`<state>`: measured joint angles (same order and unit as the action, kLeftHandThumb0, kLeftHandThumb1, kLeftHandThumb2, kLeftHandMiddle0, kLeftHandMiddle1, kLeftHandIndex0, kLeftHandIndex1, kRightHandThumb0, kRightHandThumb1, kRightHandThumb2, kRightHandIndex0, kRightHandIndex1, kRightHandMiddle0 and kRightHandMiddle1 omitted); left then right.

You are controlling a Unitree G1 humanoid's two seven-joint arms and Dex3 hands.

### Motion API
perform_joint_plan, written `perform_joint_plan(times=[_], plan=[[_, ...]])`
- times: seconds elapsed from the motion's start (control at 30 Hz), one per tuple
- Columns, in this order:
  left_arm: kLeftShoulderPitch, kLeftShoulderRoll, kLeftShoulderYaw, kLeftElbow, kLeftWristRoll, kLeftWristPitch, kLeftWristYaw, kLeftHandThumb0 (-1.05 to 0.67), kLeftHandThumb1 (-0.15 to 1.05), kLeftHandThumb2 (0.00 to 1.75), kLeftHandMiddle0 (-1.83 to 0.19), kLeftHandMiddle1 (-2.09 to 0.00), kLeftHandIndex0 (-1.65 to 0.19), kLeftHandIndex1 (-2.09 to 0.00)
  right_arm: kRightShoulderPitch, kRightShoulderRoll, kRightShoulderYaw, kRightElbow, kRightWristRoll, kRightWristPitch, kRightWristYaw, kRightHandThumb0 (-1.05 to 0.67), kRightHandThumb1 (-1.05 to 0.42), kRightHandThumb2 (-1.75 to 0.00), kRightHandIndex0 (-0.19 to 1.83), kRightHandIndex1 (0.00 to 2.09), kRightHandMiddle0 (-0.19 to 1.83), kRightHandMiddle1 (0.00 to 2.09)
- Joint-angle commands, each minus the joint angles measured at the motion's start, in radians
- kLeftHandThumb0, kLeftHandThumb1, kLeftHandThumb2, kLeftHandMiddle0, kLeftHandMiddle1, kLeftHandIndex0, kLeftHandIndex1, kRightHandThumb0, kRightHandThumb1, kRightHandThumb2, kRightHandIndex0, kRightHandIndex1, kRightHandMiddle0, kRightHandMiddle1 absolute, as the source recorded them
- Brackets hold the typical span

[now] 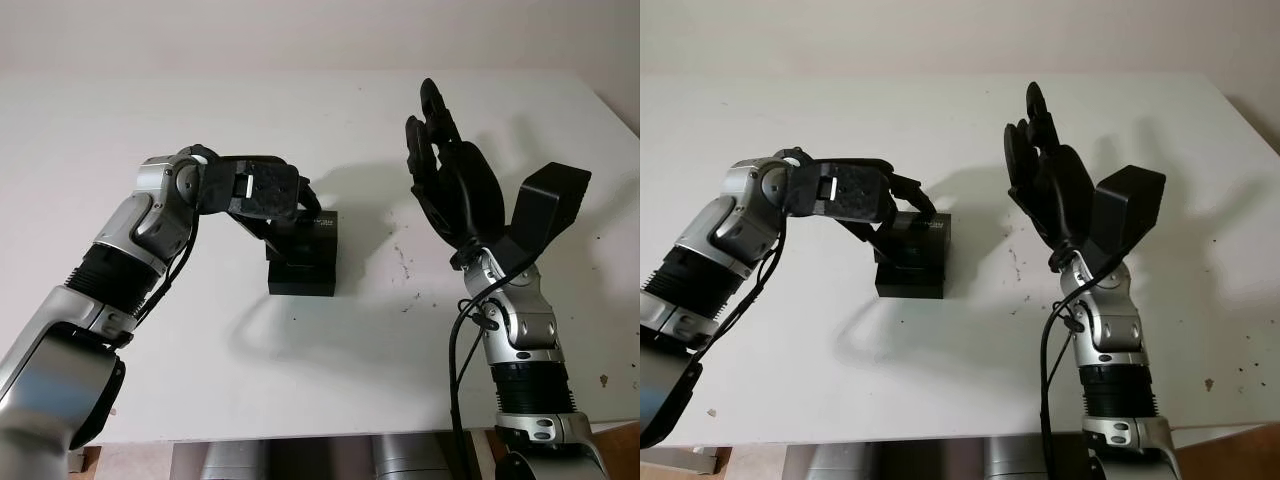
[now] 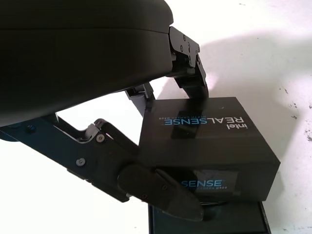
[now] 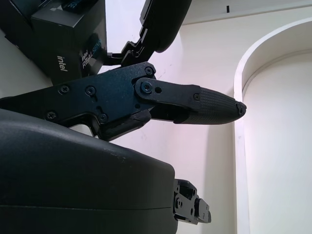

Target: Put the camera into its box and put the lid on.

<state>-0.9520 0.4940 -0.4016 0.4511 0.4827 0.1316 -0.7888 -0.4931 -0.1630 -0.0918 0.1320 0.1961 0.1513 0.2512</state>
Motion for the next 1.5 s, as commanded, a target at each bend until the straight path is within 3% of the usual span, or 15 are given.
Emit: perform_joint_plan(times=[0.0, 0.27, 0.47, 0.63, 0.83, 0.93, 1.13, 1.23, 1.47], plan=[[0.015, -0.007, 0.005, -0.014, -0.012, 0.010, -0.009, -0.37, 1.05, 0.42, -0.38, -1.91, -0.22, -1.98, 0.001, -0.005, -0.003, -0.022, 0.001, 0.009, -0.002, -0.71, -1.05, -0.53, -0.19, 0.00, -0.19, 0.00], [0.067, -0.008, 0.025, -0.078, -0.005, 0.037, 0.076, -0.32, 1.05, 0.37, -0.40, -1.76, -0.24, -1.92, 0.004, -0.004, -0.002, -0.029, 0.003, 0.010, 0.001, -0.71, -1.05, -0.52, -0.19, 0.00, -0.19, 0.00], [0.132, 0.004, 0.010, -0.189, 0.059, 0.076, 0.148, -0.30, 1.05, 0.35, -0.41, -1.67, -0.28, -1.91, 0.005, -0.003, 0.001, -0.035, -0.002, 0.015, -0.008, -0.71, -1.05, -0.52, -0.19, 0.00, -0.19, 0.00], [0.191, 0.014, 0.013, -0.296, 0.111, 0.059, 0.199, -0.29, 1.05, 0.27, -0.55, -1.53, -0.36, -1.80, 0.004, 0.001, 0.001, -0.027, 0.008, 0.014, 0.001, -0.70, -1.05, -0.52, -0.19, 0.00, -0.19, 0.00], [0.227, 0.007, 0.011, -0.385, 0.163, 0.101, 0.220, -0.28, 1.05, 0.27, -0.61, -1.71, -0.36, -1.70, 0.005, 0.001, 0.008, -0.024, 0.002, 0.008, 0.006, -0.71, -1.05, -0.53, -0.19, 0.00, -0.19, 0.00], [0.238, 0.005, 0.009, -0.413, 0.189, 0.118, 0.223, -0.28, 1.05, 0.25, -0.66, -1.83, -0.40, -1.76, 0.006, 0.000, 0.010, -0.023, 0.000, 0.004, 0.008, -0.70, -1.05, -0.55, -0.19, 0.00, -0.19, 0.00], [0.259, 0.002, 0.011, -0.496, 0.219, 0.190, 0.164, -0.29, 1.05, 0.25, -0.67, -1.87, -0.42, -1.73, 0.007, 0.003, 0.010, -0.028, 0.002, 0.013, 0.000, -0.71, -1.05, -0.53, -0.19, 0.00, -0.19, 0.00], [0.269, -0.002, 0.012, -0.537, 0.233, 0.228, 0.141, -0.28, 1.05, 0.25, -0.68, -2.03, -0.42, -1.82, 0.003, 0.005, 0.011, -0.021, 0.004, 0.009, 0.004, -0.71, -1.05, -0.53, -0.19, 0.00, -0.19, 0.00], [0.271, -0.016, 0.027, -0.573, 0.225, 0.312, 0.086, -0.27, 1.05, 0.25, -0.68, -2.09, -0.39, -1.87, -0.004, 0.007, 0.015, -0.006, -0.001, -0.002, 0.007, -0.70, -1.05, -0.54, -0.19, 0.00, -0.19, 0.00]])
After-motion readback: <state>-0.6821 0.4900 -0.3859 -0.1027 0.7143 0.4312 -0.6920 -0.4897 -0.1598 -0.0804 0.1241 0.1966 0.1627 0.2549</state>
